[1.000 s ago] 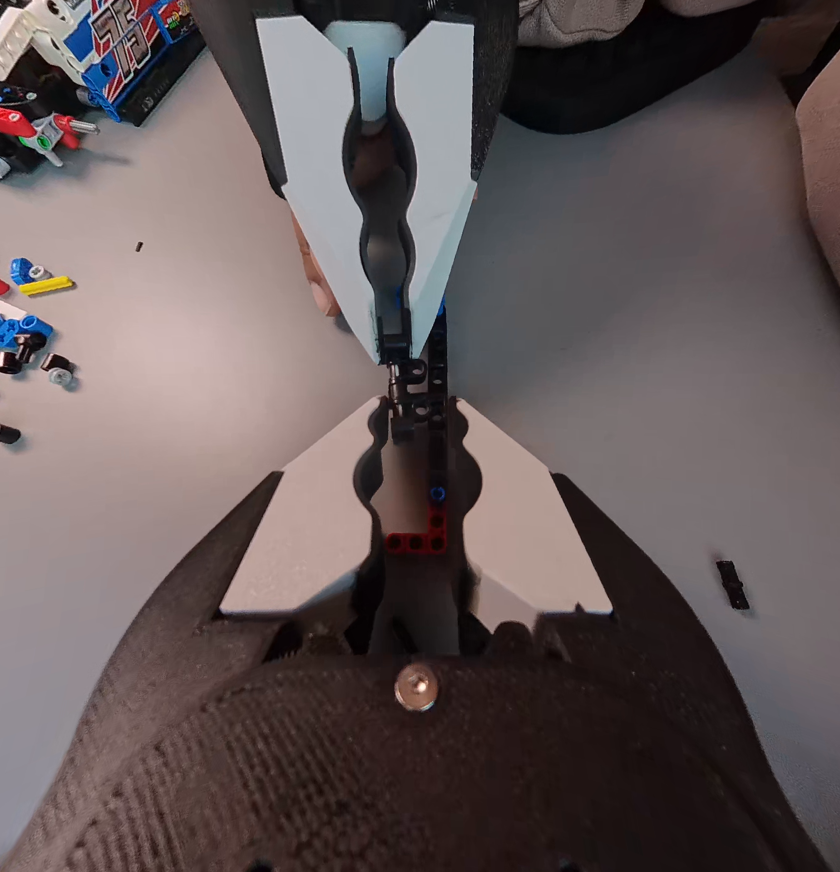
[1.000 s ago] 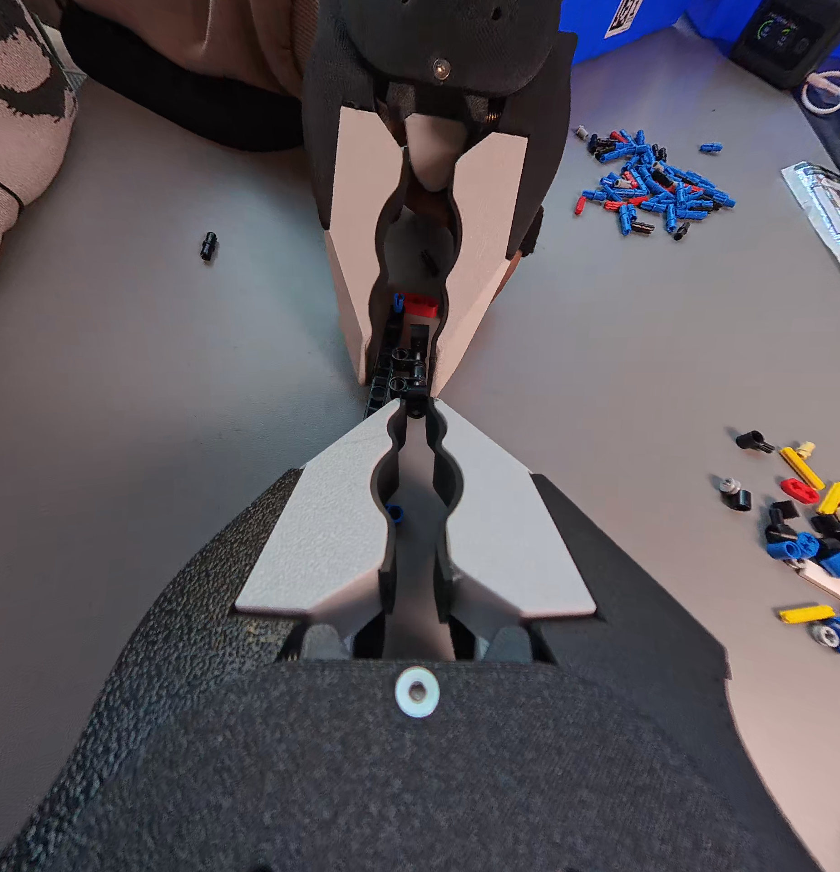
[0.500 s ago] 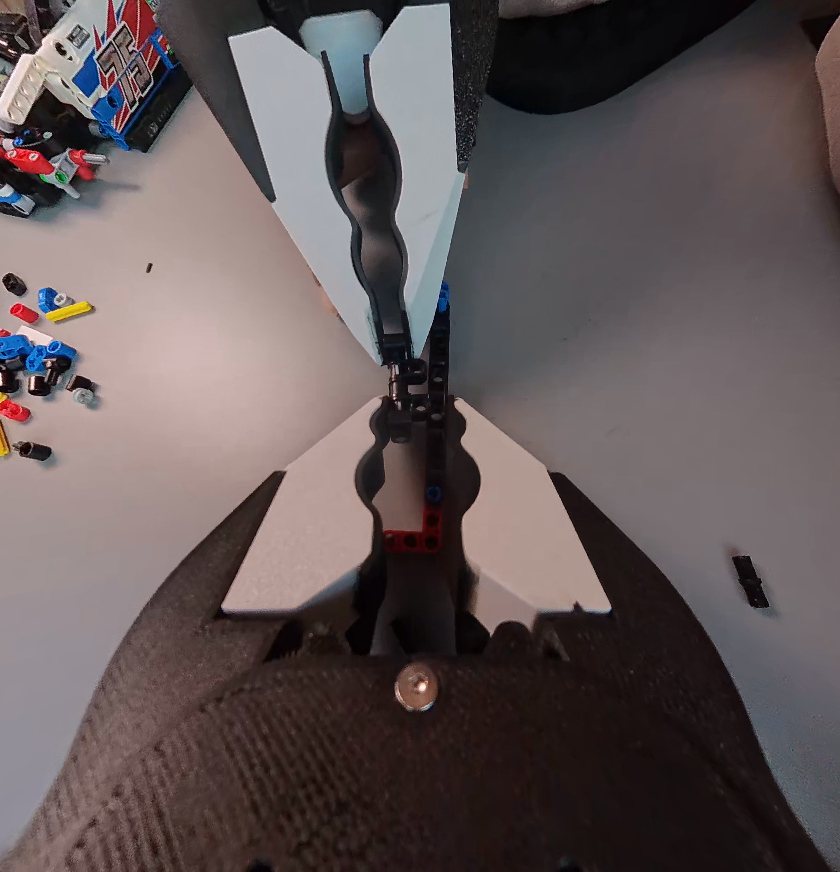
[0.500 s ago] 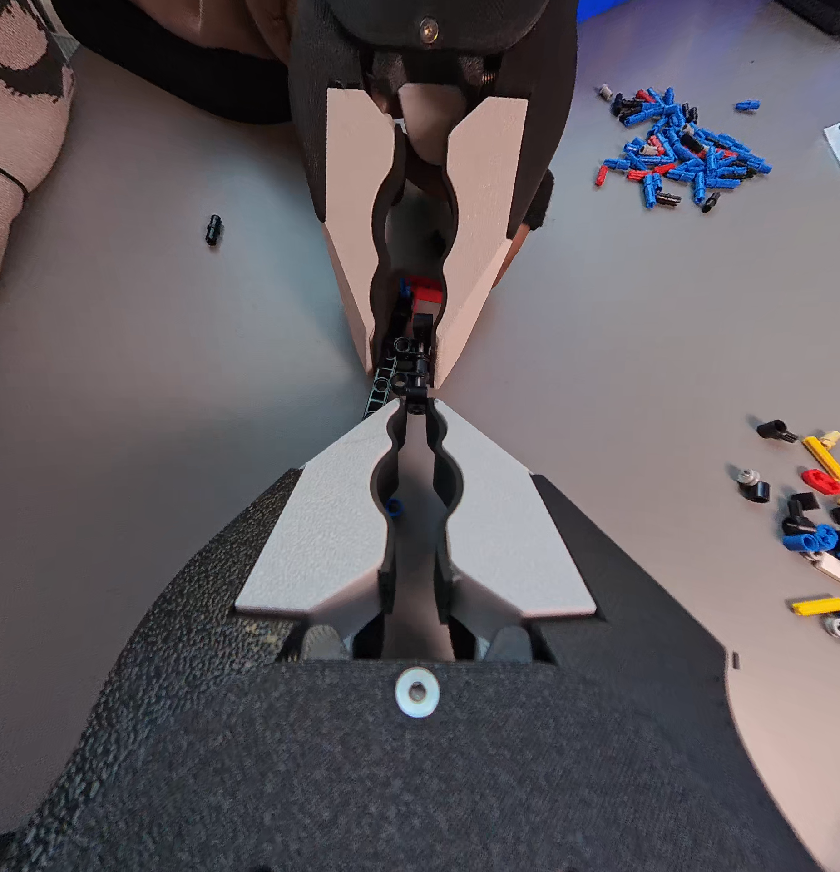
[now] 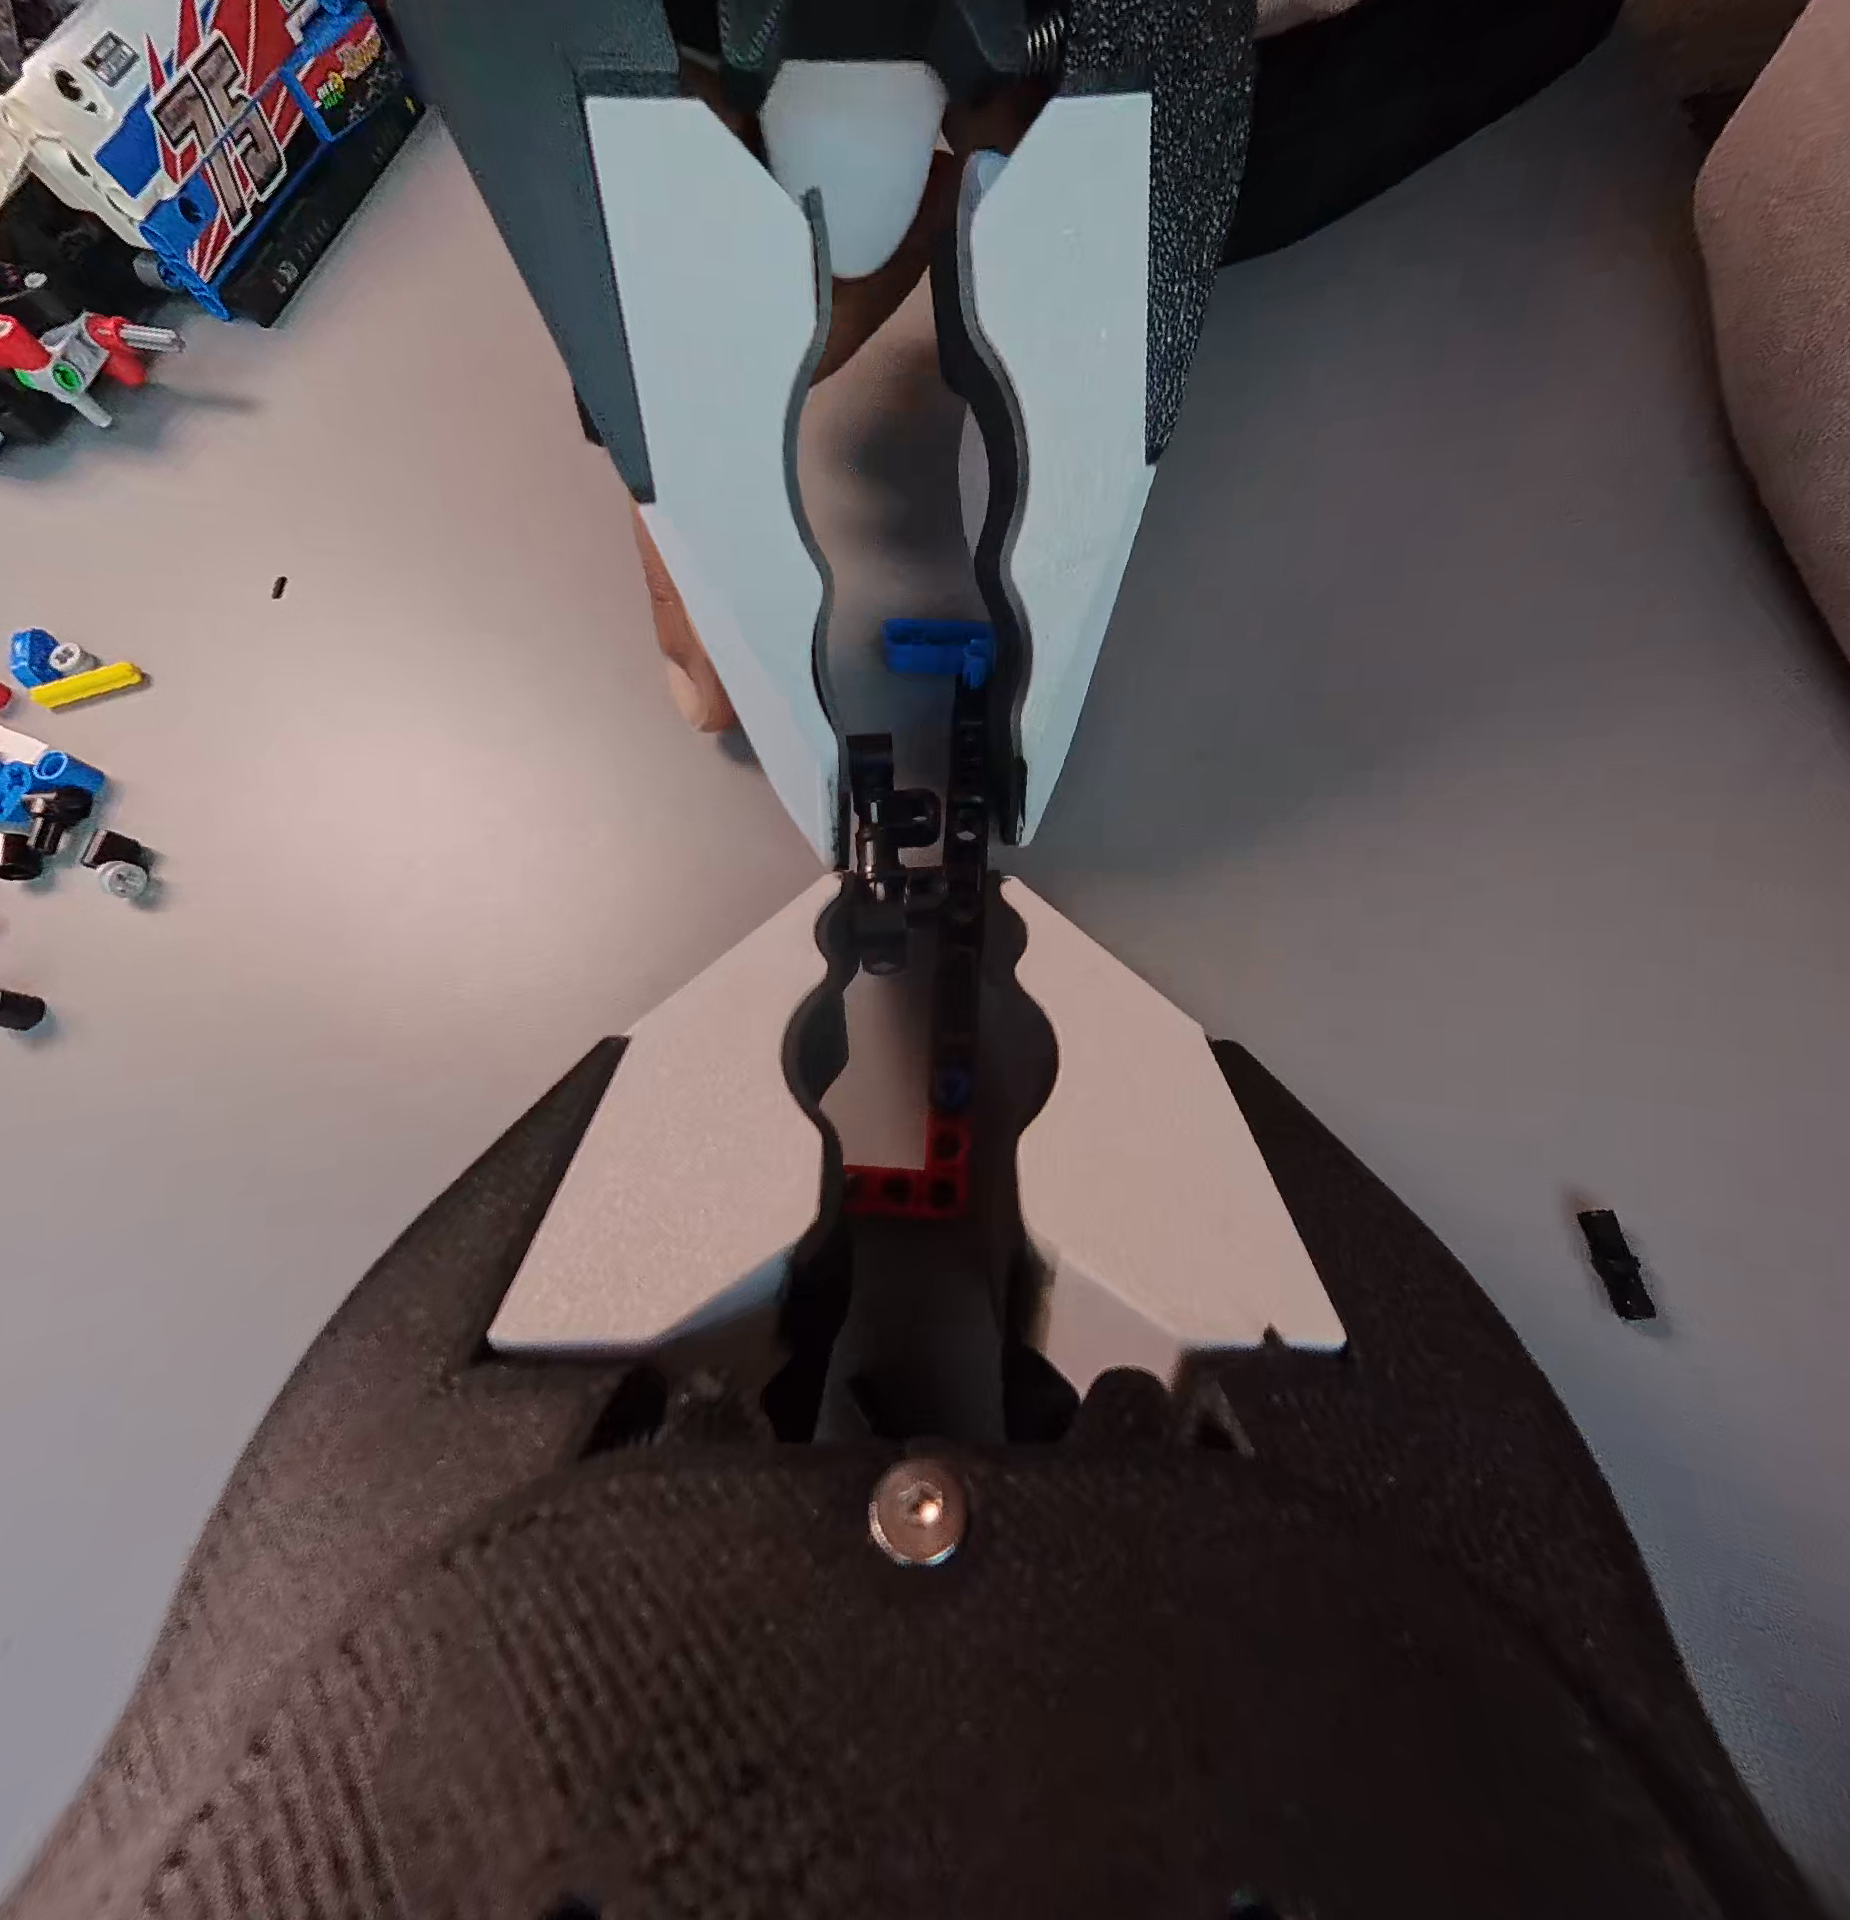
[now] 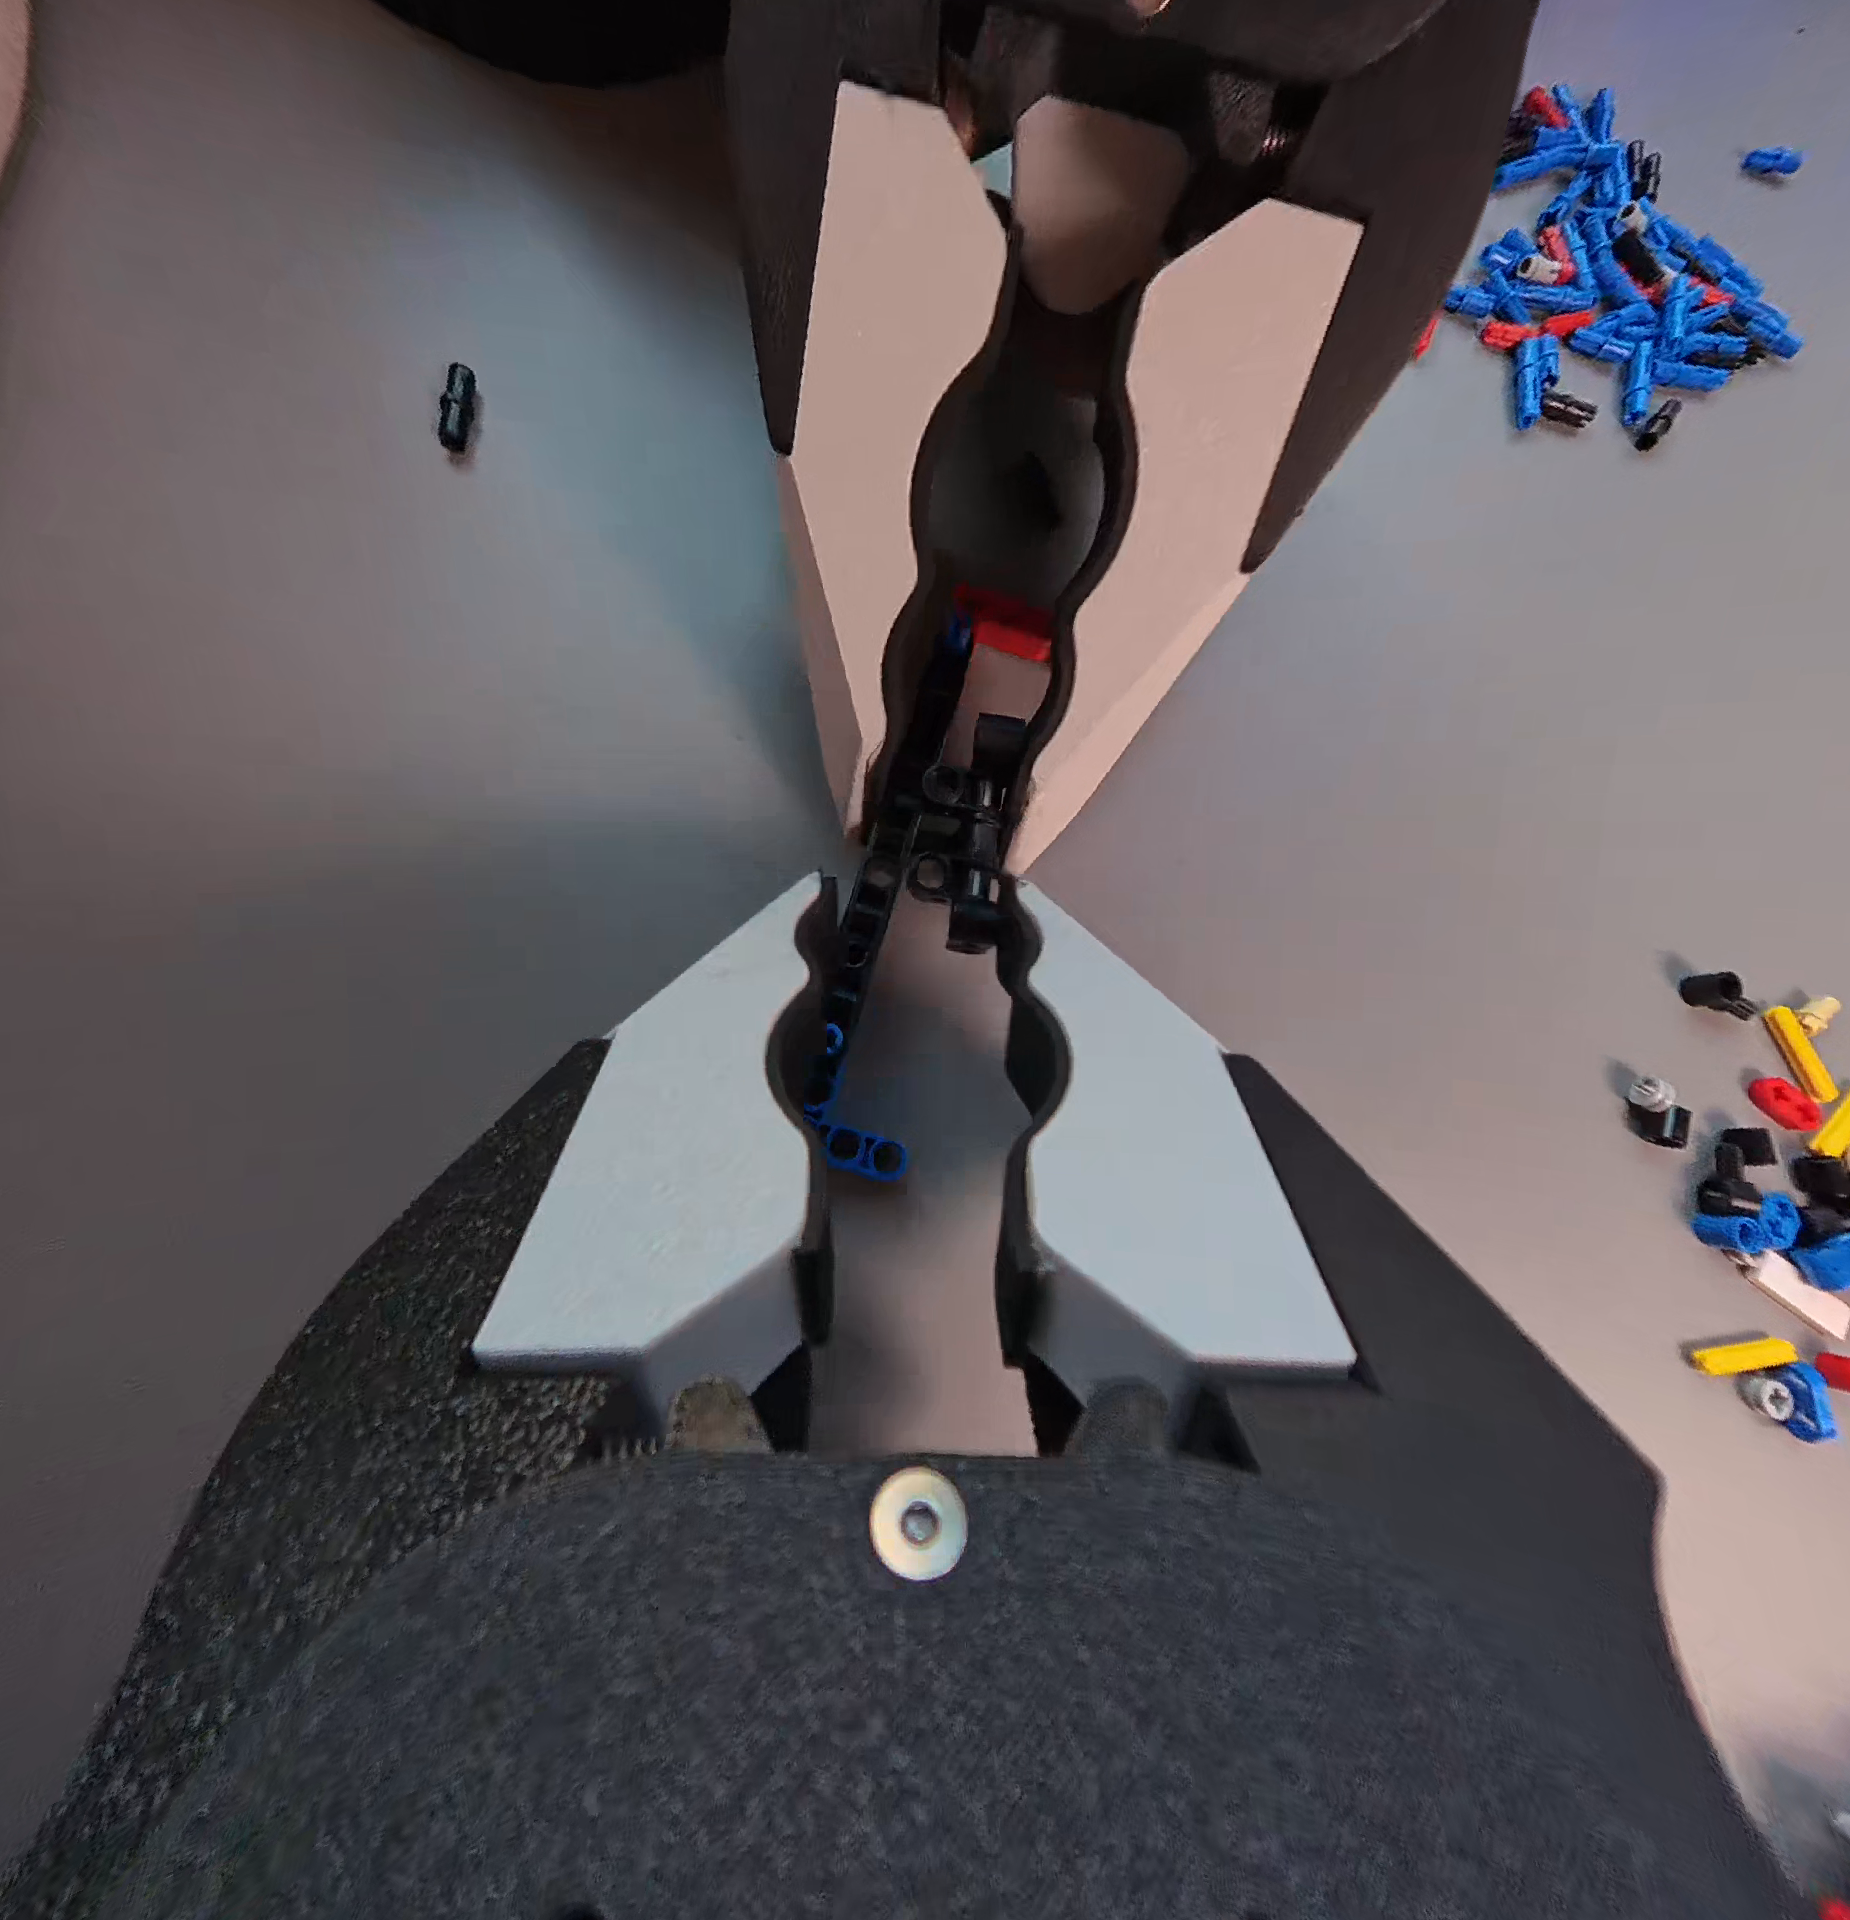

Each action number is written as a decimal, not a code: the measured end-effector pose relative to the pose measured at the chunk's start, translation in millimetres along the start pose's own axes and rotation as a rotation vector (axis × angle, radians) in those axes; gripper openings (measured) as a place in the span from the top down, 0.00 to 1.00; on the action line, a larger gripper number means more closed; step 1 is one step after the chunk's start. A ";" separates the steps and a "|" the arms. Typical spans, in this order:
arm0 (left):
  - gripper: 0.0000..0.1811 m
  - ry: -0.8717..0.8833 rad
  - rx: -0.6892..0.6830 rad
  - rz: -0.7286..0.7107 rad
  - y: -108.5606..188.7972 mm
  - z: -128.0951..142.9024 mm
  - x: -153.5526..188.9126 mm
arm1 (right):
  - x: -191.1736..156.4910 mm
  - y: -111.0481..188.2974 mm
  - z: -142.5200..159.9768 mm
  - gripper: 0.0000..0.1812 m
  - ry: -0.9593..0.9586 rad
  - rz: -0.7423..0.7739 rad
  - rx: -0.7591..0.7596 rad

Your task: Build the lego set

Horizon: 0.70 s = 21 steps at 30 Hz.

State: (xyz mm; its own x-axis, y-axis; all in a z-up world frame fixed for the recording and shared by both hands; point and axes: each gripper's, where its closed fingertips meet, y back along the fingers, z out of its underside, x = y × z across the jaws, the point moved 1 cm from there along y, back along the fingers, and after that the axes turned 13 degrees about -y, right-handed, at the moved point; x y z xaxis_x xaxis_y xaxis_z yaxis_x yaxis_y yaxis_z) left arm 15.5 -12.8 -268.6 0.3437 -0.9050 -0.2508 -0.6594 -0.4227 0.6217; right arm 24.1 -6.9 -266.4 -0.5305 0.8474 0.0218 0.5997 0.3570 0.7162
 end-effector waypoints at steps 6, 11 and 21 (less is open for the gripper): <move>0.83 0.020 -0.003 0.014 0.2 1.3 0.1 | 1.4 -1.0 -0.9 0.87 -0.012 -0.007 0.018; 0.80 -0.009 -0.012 -0.015 1.6 2.1 0.4 | 1.9 -2.0 -1.3 0.89 -0.001 -0.007 0.027; 0.86 -0.024 -0.022 -0.012 1.8 2.5 3.6 | -2.8 -2.4 -1.3 0.86 0.014 -0.101 -0.001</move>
State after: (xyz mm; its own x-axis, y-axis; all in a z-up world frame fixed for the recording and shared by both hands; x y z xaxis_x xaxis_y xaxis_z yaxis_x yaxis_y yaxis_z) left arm 13.9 -16.9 -270.3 0.3349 -0.9010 -0.2759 -0.6406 -0.4324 0.6346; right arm 23.4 -10.6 -267.4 -0.5966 0.8015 -0.0405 0.5420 0.4397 0.7162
